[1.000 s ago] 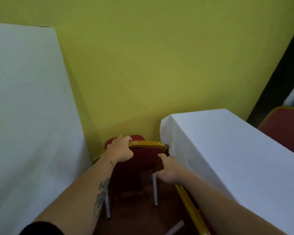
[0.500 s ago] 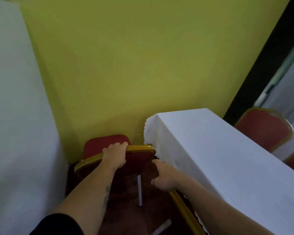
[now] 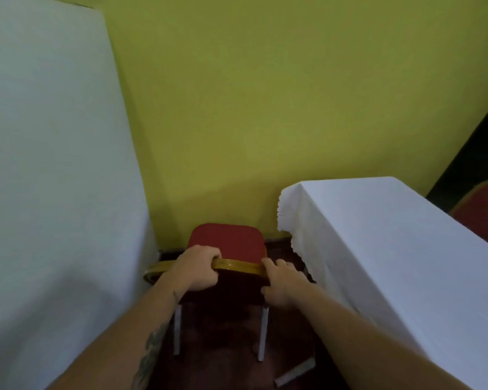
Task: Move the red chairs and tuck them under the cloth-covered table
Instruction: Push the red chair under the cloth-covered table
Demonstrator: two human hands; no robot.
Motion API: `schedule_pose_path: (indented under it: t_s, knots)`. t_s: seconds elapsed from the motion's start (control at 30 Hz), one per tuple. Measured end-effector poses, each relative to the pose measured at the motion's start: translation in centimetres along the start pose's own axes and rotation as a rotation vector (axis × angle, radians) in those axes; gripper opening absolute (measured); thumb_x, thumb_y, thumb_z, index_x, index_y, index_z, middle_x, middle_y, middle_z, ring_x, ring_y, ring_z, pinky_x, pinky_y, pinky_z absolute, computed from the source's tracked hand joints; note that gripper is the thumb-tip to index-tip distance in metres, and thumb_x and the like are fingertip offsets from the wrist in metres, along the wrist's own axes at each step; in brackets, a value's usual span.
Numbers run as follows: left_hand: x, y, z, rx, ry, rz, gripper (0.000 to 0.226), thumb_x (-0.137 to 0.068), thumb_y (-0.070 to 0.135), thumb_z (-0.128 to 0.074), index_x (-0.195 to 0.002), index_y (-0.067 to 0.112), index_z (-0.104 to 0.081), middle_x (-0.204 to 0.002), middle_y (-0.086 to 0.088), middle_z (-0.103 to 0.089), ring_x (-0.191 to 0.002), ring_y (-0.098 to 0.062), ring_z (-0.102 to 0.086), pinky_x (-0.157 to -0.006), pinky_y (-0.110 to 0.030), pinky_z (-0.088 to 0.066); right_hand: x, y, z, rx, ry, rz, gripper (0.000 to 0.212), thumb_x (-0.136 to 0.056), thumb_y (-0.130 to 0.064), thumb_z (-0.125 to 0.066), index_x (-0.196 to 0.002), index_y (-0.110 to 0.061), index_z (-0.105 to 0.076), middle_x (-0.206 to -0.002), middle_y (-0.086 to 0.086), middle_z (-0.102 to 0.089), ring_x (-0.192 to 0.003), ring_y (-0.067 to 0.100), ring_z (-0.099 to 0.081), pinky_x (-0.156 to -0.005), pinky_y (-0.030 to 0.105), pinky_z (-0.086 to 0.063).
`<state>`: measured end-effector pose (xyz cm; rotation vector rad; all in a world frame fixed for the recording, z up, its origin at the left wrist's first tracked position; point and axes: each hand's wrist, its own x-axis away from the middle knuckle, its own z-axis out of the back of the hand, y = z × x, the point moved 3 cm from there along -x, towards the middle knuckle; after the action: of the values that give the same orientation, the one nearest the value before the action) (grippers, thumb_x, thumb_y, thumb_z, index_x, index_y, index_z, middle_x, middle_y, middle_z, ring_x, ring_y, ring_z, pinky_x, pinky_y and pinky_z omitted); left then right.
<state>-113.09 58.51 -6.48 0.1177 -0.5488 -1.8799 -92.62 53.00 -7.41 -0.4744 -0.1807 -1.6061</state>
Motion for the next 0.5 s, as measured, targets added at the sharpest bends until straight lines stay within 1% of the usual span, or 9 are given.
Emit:
schedule_pose_path:
  t_s: [0.07,0.13,0.17,0.23,0.27,0.3,0.37,0.43,0.5]
  knots:
    - [1.6,-1.2,0.1,0.207,0.051,0.045,0.021,-0.077,0.014,-0.066,-0.089,0.031,-0.068,-0.093,0.008,-0.068,-0.089,-0.018,-0.066,-0.078,-0.035,-0.054,-0.4,-0.5,-1.6,0.013,-0.008,-0.009,0.066,-0.100,-0.038,-0.052,-0.155,-0.019,-0.020,-0.154,0.020,-0.036,-0.139,0.043,-0.039,-0.109,0.056,-0.039]
    - [2.9,-1.5,0.2,0.338,0.245,0.113,0.030,-0.080,0.014,-0.069,-0.107,0.024,-0.072,-0.109,0.001,-0.065,-0.104,-0.020,-0.063,-0.095,-0.036,-0.050,-0.5,-0.9,-2.6,0.046,0.011,-0.024,0.062,-0.102,-0.036,-0.050,-0.152,-0.018,-0.019,-0.151,0.021,-0.037,-0.136,0.044,-0.041,-0.107,0.057,-0.041]
    - [3.6,-1.3,0.1,0.383,0.370,0.206,0.037,-0.081,0.015,-0.069,-0.117,0.021,-0.069,-0.118,-0.004,-0.062,-0.113,-0.024,-0.060,-0.101,-0.038,-0.047,-0.5,-1.1,-2.9,0.069,0.020,-0.022,0.065,-0.100,-0.035,-0.052,-0.152,-0.017,-0.017,-0.150,0.021,-0.036,-0.136,0.044,-0.041,-0.106,0.056,-0.042]
    - [5.1,-0.8,-0.5,0.574,0.566,0.548,0.056,-0.083,0.017,-0.065,-0.138,0.015,-0.054,-0.138,-0.014,-0.049,-0.128,-0.034,-0.050,-0.106,-0.043,-0.042,-0.4,-1.1,-3.0,0.114,0.002,-0.008,0.076,-0.095,-0.033,-0.060,-0.153,-0.016,-0.014,-0.149,0.020,-0.035,-0.136,0.044,-0.040,-0.105,0.054,-0.043]
    - [5.5,-0.5,-1.3,0.731,0.580,0.730,0.067,-0.084,0.019,-0.065,-0.147,0.011,-0.043,-0.147,-0.018,-0.041,-0.133,-0.038,-0.045,-0.106,-0.045,-0.041,-0.2,-1.0,-2.9,0.128,-0.019,0.001,0.082,-0.092,-0.032,-0.064,-0.153,-0.016,-0.012,-0.149,0.019,-0.034,-0.137,0.043,-0.039,-0.105,0.052,-0.044]
    - [5.4,0.1,-2.3,0.936,0.532,0.853,0.077,-0.083,0.023,-0.066,-0.151,0.007,-0.032,-0.151,-0.020,-0.035,-0.133,-0.041,-0.044,-0.106,-0.047,-0.044,0.1,-0.8,-2.7,0.134,-0.037,0.011,0.088,-0.090,-0.031,-0.068,-0.154,-0.015,-0.011,-0.149,0.018,-0.033,-0.138,0.043,-0.038,-0.105,0.052,-0.045]
    - [4.2,1.6,-4.1,1.303,0.412,0.900,0.093,-0.077,0.032,-0.073,-0.152,0.008,-0.023,-0.150,-0.020,-0.040,-0.127,-0.041,-0.049,-0.102,-0.054,-0.048,0.6,-0.3,-2.5,0.132,-0.041,0.048,0.092,-0.087,-0.029,-0.072,-0.155,-0.015,-0.012,-0.149,0.016,-0.034,-0.139,0.041,-0.037,-0.105,0.050,-0.045]
    - [2.8,3.1,-5.4,1.401,0.378,0.878,0.103,-0.081,0.032,-0.075,-0.156,0.008,-0.008,-0.147,-0.019,-0.044,-0.126,-0.039,-0.052,-0.098,-0.058,-0.051,1.3,0.2,-2.4,0.119,-0.029,0.096,0.090,-0.085,-0.027,-0.074,-0.154,-0.015,-0.017,-0.148,0.014,-0.037,-0.139,0.040,-0.039,-0.105,0.049,-0.046]
    - [1.7,3.6,-6.5,1.304,0.425,0.905,0.115,-0.085,0.025,-0.071,-0.155,0.004,0.018,-0.148,-0.022,-0.042,-0.126,-0.039,-0.052,-0.098,-0.056,-0.053,2.0,0.7,-2.7,0.096,-0.029,0.135,0.087,-0.083,-0.027,-0.076,-0.151,-0.015,-0.022,-0.146,0.012,-0.041,-0.136,0.038,-0.044,-0.104,0.048,-0.046]
